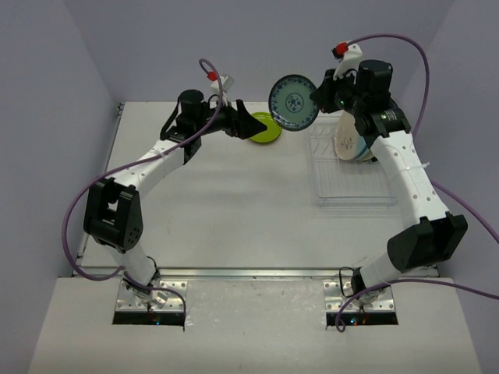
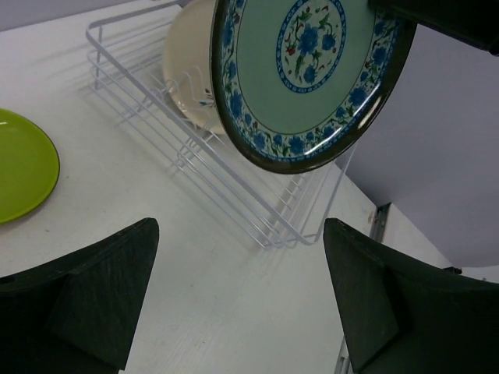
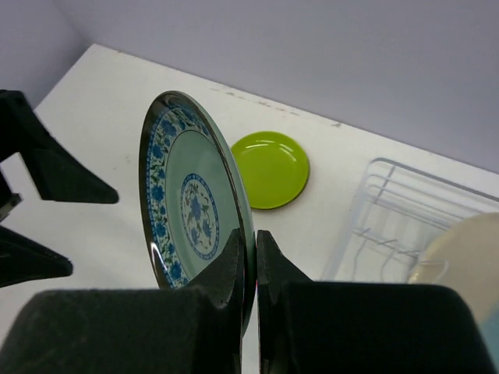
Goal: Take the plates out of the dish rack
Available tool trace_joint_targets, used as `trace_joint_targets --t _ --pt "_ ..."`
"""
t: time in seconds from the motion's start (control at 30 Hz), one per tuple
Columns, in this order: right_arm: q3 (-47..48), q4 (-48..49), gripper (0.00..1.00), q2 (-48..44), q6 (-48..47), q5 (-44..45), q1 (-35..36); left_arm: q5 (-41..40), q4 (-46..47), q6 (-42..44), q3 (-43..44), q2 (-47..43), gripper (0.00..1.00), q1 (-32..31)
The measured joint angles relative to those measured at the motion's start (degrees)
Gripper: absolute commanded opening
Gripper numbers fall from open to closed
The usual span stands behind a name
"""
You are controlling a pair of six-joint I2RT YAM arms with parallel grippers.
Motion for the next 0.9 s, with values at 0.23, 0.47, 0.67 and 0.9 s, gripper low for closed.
trace_joint_targets --t 0.23,0.47,0.67,0.9 --pt "-2.84 -0.29 0.0 0.01 3.37 -8.51 1.47 3.53 2.1 -4.78 -0.82 0.04 0.6 -0.03" --pt "-4.98 -0.58 0.0 0.01 5.5 -12.6 2.24 5.75 6.53 -10.39 -0.82 1.63 0.29 0.26" --pt "-5.57 -0.25 0.74 0.6 7.67 -13.84 2.13 7.64 8.59 -13.74 -0.91 3.77 0.0 1.03" --pt "-5.57 -0.36 0.99 1.89 11.09 -5.4 1.65 4.84 5.55 -14.8 4.73 12.09 0.0 3.53"
